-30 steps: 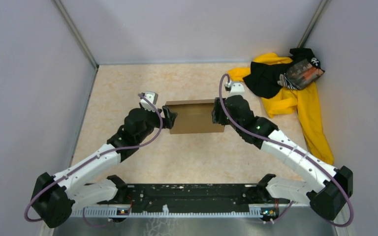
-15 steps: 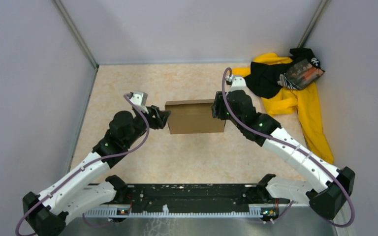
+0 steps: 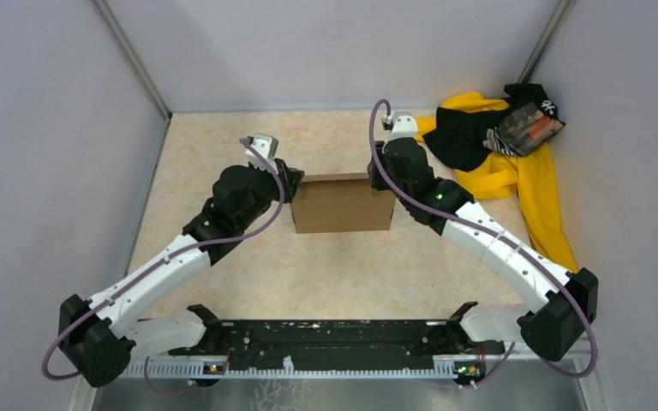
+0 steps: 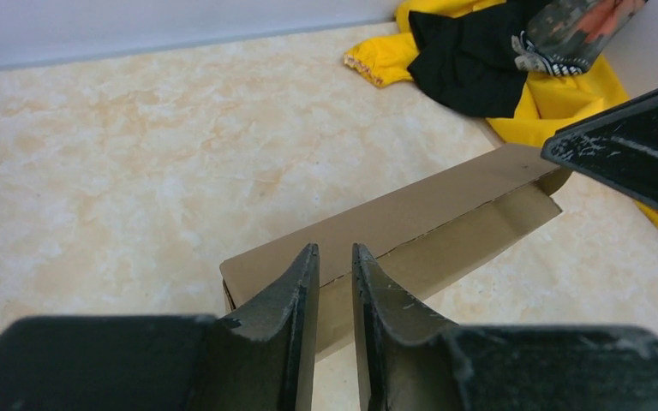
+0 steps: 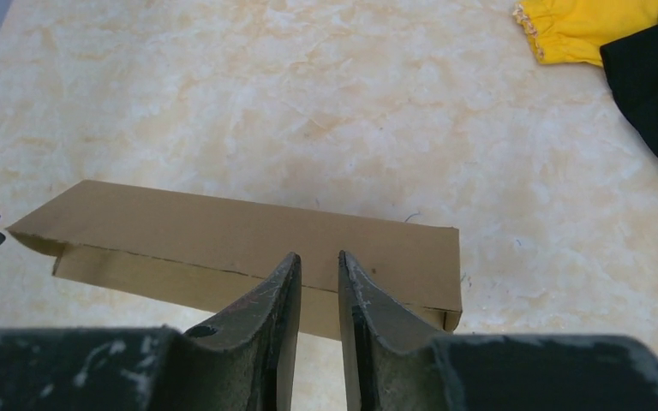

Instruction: Fold the paper box

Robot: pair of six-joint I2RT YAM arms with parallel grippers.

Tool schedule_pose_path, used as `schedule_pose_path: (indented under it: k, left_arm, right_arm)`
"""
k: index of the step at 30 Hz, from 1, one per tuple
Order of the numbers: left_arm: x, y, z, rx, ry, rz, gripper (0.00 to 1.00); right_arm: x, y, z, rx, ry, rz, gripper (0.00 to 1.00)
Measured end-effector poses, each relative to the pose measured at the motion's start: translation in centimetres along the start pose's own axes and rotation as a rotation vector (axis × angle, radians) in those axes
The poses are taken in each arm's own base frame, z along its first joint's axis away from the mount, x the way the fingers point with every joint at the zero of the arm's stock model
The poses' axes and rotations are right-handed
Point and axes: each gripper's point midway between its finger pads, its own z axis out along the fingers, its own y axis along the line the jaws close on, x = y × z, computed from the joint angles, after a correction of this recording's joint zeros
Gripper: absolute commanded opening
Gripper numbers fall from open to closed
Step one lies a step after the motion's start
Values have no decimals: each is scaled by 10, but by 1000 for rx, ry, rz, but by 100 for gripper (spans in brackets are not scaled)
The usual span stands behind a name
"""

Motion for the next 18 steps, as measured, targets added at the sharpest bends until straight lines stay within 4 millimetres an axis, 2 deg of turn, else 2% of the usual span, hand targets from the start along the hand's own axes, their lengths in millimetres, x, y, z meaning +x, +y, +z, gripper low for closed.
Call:
schedule_pose_path:
  k: [3,8,10,14,16,18]
  left_arm:
    - [16,3,9,-11,38,4,26]
    - [28,6,13,-17,48,1,24]
    - [34,7,13,-20,54,-5,24]
    - [57,13,9,-30,84,-32,22]
    - [73,17,5,-38,104,-50,21]
    - [78,18,4,-39,85,-83,21]
  right_arm:
    - [2,-8,7,24,8,-3,22]
    - [4,-16,14,38,-7,8,20]
    - [15,-19,18,41,5,10,18]
    - [56,-29,24,44,36,33,11]
    - [61,-30,22,32,2,72,10]
    - [64,-32,20,16,-47,119,10]
